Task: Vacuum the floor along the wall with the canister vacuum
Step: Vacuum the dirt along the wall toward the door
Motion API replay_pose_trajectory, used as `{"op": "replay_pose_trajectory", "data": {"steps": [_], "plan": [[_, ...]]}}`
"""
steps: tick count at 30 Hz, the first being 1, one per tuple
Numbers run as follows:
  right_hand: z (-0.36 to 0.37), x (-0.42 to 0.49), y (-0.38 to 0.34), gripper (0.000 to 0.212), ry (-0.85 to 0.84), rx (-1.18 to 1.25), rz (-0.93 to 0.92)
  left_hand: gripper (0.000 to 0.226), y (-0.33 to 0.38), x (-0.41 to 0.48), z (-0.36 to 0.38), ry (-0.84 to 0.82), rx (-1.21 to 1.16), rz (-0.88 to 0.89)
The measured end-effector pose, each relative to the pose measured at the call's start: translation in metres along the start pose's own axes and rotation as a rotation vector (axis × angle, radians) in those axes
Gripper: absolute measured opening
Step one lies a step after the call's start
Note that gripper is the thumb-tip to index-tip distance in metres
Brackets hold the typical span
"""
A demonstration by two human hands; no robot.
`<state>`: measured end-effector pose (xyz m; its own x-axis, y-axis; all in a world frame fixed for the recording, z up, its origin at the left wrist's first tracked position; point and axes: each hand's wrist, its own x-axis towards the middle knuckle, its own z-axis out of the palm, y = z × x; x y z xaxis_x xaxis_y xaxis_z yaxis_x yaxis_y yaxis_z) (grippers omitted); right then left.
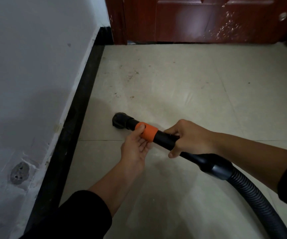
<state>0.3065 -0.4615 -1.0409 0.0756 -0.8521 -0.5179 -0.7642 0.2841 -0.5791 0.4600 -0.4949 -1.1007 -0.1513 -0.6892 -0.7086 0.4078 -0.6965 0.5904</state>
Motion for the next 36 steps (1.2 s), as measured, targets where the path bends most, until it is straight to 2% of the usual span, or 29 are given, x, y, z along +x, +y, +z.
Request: {"op": "replay_pose_trajectory", "data": {"steps": [6, 18, 26, 31, 36], "plan": [[-0.003, -0.012, 0.016, 0.049, -0.003, 0.11, 0.05, 0.048, -0.011, -0.006, 0.004, -0.039, 0.011, -0.032], [0.0, -0.017, 0.031, 0.055, -0.046, 0.208, 0.069, 0.043, -0.02, -0.009, 0.002, 0.018, 0.065, -0.048], [0.001, -0.002, 0.027, 0.051, 0.078, 0.224, 0.055, 0.04, 0.0, 0.01, 0.013, -0.027, 0.142, -0.042], [-0.001, 0.011, 0.031, 0.046, 0.135, 0.242, 0.055, 0.043, 0.023, 0.029, 0.021, -0.109, 0.334, -0.084], [-0.003, 0.028, 0.032, 0.036, 0.196, 0.293, 0.047, 0.035, 0.04, 0.048, 0.036, -0.098, 0.502, -0.041]]}}
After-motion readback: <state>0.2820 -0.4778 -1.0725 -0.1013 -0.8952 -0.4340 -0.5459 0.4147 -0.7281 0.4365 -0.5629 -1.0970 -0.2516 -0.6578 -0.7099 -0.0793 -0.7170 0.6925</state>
